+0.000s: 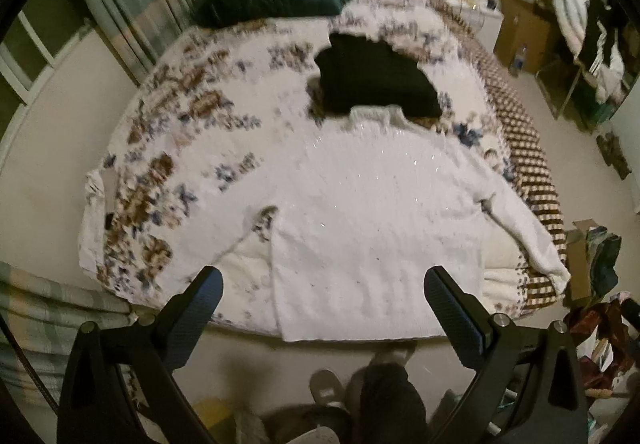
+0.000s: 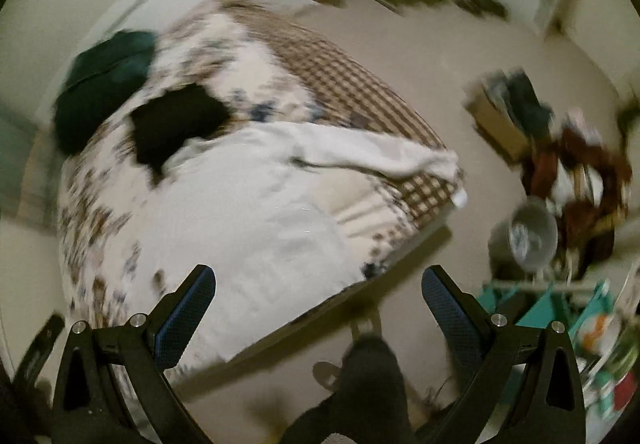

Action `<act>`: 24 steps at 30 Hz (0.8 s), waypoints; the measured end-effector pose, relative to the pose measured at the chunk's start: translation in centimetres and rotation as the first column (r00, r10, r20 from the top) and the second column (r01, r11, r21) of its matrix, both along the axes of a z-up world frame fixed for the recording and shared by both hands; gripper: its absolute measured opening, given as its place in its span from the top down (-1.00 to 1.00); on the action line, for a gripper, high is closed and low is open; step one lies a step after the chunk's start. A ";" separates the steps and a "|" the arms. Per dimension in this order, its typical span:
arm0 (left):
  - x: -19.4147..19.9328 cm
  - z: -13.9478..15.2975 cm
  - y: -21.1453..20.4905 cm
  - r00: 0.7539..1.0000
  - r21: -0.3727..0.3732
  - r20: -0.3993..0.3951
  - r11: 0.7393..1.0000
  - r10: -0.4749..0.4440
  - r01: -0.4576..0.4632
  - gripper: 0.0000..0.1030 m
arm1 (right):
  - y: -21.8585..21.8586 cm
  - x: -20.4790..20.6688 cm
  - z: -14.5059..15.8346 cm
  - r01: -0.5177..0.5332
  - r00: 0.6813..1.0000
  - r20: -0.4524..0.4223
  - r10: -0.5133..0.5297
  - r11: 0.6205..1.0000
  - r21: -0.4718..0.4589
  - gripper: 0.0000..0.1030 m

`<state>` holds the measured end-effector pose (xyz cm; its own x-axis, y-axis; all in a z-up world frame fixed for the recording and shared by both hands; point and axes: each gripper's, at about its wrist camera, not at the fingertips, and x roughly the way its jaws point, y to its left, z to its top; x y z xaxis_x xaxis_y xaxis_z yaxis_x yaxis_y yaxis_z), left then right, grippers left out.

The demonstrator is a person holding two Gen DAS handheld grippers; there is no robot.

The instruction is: Fold small clothes

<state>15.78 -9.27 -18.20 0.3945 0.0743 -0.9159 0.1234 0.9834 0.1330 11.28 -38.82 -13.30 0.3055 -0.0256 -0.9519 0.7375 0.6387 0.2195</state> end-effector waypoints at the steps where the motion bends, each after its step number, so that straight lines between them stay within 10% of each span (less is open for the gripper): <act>1: 0.8 -1.7 -0.8 1.000 0.019 -0.023 1.000 0.007 -0.007 -1.00 | -2.1 0.0 -2.3 0.039 0.999 -0.010 -0.038 0.999 0.028 -1.00; 6: 4.3 -8.6 -5.1 0.995 0.118 -0.098 0.993 0.021 -0.009 -1.00 | -12.2 0.3 -14.1 0.248 0.969 -0.022 -0.248 0.952 0.182 -1.00; 14: 9.1 -19.6 -12.4 0.986 0.184 -0.155 0.979 -0.058 0.086 -1.00 | -25.7 -2.4 -30.9 0.552 0.823 -0.024 -0.567 0.789 0.271 -1.00; 20: 11.4 -28.1 -16.2 0.976 0.204 -0.197 0.970 -0.092 0.133 -1.00 | -29.8 -5.1 -39.4 0.643 0.745 -0.023 -0.667 0.708 0.293 -0.94; 24: 12.6 -32.1 -17.4 0.973 0.206 -0.216 0.971 -0.077 0.123 -1.00 | -30.9 -5.2 -42.4 0.635 0.742 0.013 -0.670 0.710 0.305 -0.50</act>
